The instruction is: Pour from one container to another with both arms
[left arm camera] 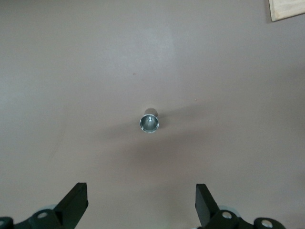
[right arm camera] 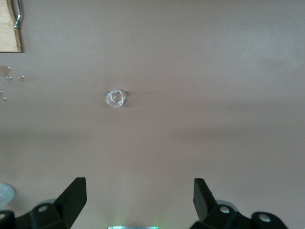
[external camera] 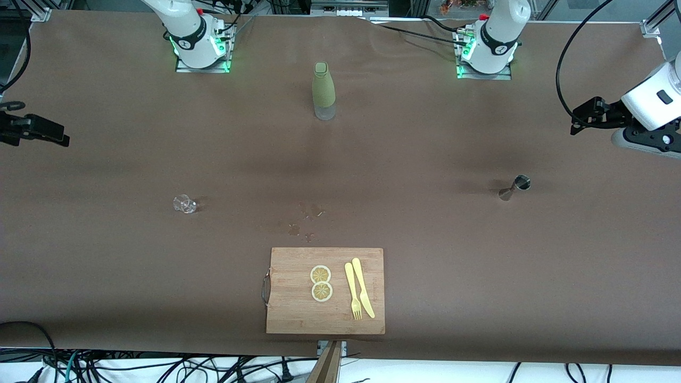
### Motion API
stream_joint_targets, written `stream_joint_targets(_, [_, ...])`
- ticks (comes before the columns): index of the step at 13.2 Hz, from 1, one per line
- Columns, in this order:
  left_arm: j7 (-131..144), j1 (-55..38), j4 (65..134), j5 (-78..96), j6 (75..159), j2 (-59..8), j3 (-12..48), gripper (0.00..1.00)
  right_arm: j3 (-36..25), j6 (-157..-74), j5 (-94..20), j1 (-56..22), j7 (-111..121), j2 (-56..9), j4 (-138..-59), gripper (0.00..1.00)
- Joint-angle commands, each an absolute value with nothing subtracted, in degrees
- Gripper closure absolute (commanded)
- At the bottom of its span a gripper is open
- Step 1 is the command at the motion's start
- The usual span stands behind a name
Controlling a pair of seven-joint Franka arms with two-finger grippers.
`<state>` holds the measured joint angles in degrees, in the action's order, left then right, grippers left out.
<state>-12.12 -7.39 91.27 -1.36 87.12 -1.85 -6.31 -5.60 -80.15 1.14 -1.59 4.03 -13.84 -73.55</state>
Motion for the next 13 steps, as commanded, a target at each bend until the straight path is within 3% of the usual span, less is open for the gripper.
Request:
stream_joint_targets(1, [-12.3,-7.1,92.2,-0.4,86.2,-0.4,-6.1,0.00,-5.4,-80.9,2.0,-1.4,3.4,-14.1,-74.1,0.00])
stream_joint_targets(13, [-11.6,-6.5,92.4,0.6,86.1,-0.4,-6.1,0.00,-5.4,-81.4,1.7,-1.8,3.5,-17.1,-73.9,0.00])
